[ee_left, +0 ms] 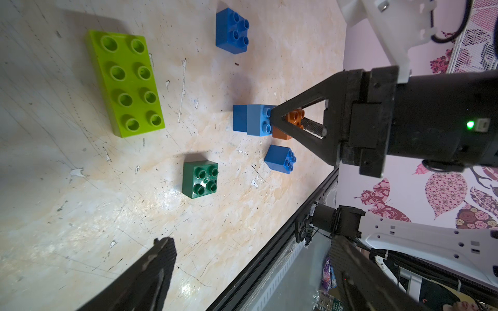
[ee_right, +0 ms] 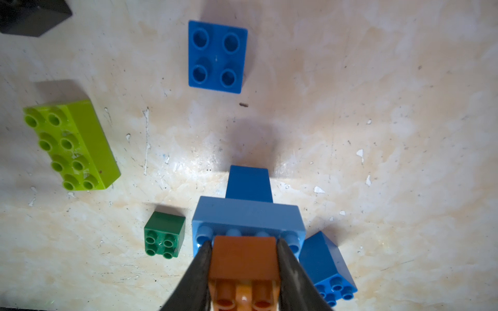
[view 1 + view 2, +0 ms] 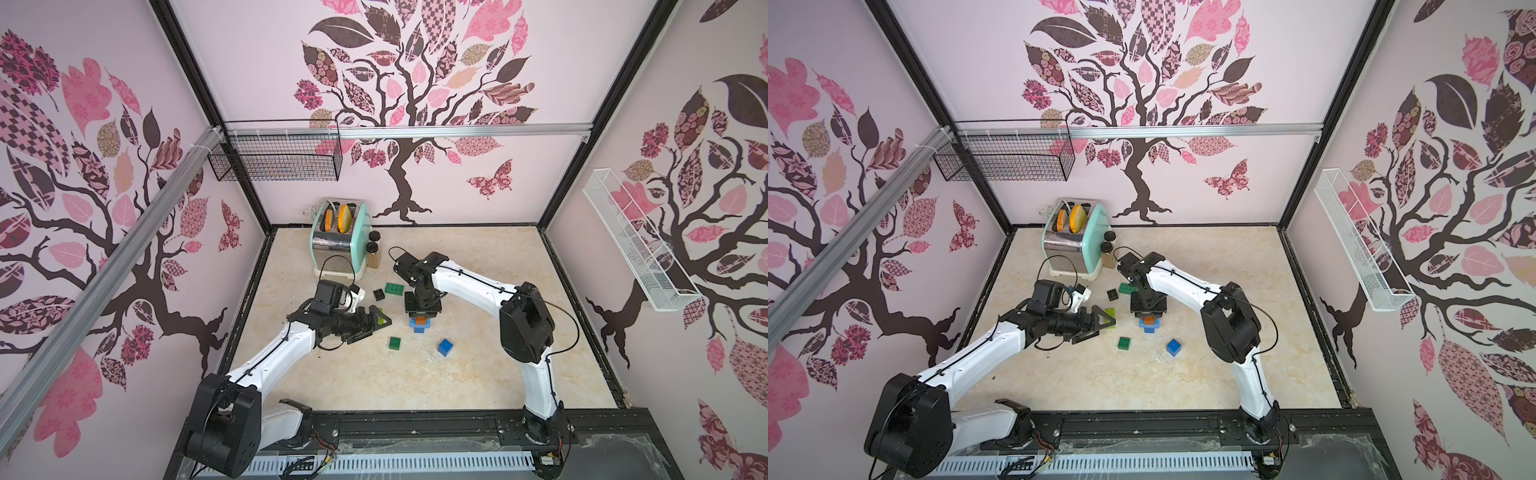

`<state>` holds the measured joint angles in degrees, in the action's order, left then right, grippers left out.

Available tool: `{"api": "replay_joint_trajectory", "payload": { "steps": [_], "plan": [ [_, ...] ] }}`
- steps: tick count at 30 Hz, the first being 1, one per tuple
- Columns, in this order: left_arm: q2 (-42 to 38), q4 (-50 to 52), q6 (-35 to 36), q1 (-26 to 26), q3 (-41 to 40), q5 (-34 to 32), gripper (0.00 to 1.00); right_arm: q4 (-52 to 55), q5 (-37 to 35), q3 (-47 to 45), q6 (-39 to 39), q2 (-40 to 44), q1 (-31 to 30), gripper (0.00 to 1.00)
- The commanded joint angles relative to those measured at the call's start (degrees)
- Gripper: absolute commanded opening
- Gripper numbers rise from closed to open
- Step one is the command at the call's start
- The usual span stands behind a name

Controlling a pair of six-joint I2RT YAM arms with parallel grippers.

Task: Assemble the letter f with lego
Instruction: Assemble the lego brick with the lego brick.

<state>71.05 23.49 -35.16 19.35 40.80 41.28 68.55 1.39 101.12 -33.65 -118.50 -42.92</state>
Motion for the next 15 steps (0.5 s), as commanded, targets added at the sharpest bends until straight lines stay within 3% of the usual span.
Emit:
{"api": "replay_joint_trajectory", "payload": {
  "steps": [1,15],
  "plan": [
    [0.49,-1.00,0.09,-0.35,-0.11,0.30,0.94,1.14,-1.10,2.30,-0.21,-0.20,0.24,0.40],
    [0.94,-1.45,-0.19,-0.35,-0.21,0.47,0.93,1.59,-1.36,2.17,-0.19,0.30,0.29,0.41]
  ]
}}
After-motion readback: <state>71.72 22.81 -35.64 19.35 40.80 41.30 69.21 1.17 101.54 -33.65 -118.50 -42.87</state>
